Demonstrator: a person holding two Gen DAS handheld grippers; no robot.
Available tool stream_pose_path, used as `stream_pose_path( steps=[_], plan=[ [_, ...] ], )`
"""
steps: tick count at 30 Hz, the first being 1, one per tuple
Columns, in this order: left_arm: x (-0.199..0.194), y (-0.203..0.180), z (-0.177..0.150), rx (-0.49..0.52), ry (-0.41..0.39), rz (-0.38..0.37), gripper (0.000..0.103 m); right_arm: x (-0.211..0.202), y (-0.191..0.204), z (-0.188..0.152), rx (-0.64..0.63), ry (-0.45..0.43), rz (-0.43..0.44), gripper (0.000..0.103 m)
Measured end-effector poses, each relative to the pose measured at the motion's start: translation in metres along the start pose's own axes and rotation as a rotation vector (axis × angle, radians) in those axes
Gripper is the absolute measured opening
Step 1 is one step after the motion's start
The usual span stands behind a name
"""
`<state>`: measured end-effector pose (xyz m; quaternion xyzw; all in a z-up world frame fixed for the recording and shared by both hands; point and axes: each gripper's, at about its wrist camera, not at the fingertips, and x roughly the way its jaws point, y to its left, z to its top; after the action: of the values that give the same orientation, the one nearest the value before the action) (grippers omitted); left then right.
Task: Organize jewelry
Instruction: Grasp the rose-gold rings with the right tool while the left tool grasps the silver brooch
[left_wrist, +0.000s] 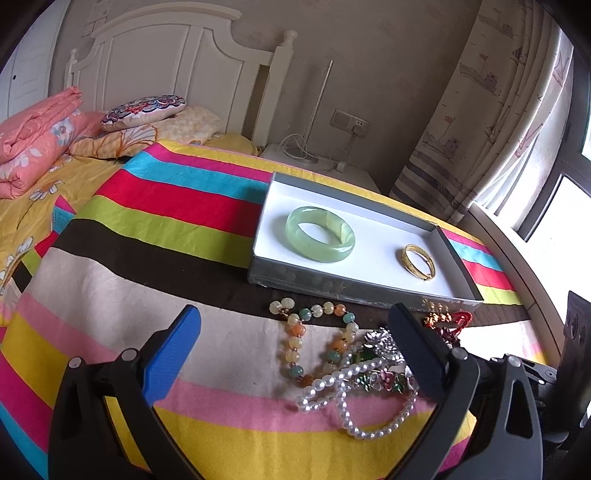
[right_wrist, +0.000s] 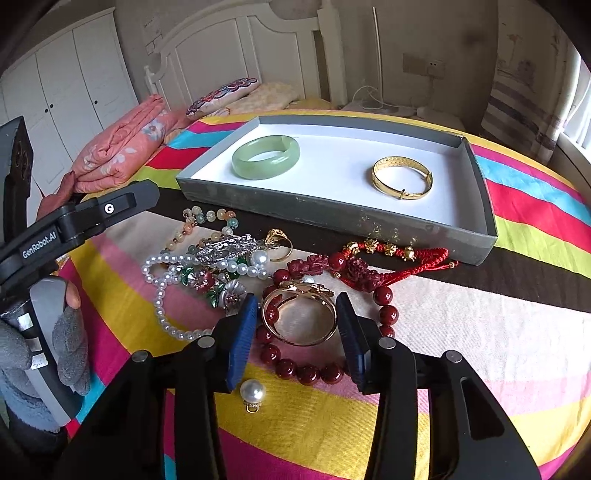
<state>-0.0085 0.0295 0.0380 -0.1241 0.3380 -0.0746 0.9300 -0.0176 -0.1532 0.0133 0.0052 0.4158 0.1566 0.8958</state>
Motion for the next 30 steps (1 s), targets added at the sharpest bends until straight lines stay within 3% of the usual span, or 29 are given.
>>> stream_pose_path(
  steps=[4,8,10,13,15,23,30],
  plan=[
    [0.002,-0.024,-0.006,0.112,0.041,-0.084,0.1,-0.007,-0.006,-0.003,0.021,-0.018,0.015,0.037],
    [0.003,-0.062,-0.02,0.312,0.048,-0.081,0.098,-0.018,-0.014,-0.005,0.055,-0.066,0.034,0.037],
    [0.006,-0.072,-0.024,0.361,0.06,-0.082,0.088,-0.023,-0.018,-0.006,0.074,-0.094,0.057,0.037],
    [0.013,-0.067,-0.023,0.333,0.093,-0.097,0.071,-0.03,-0.026,-0.008,0.112,-0.132,0.088,0.037],
    [0.02,-0.063,-0.021,0.311,0.122,-0.112,0.048,-0.035,-0.032,-0.009,0.139,-0.158,0.104,0.037],
    [0.031,-0.08,-0.027,0.41,0.166,-0.062,0.047,-0.041,-0.039,-0.009,0.177,-0.199,0.133,0.037],
    [0.042,-0.071,-0.021,0.352,0.204,-0.075,0.047,-0.043,-0.04,-0.01,0.181,-0.207,0.138,0.037]
  ],
)
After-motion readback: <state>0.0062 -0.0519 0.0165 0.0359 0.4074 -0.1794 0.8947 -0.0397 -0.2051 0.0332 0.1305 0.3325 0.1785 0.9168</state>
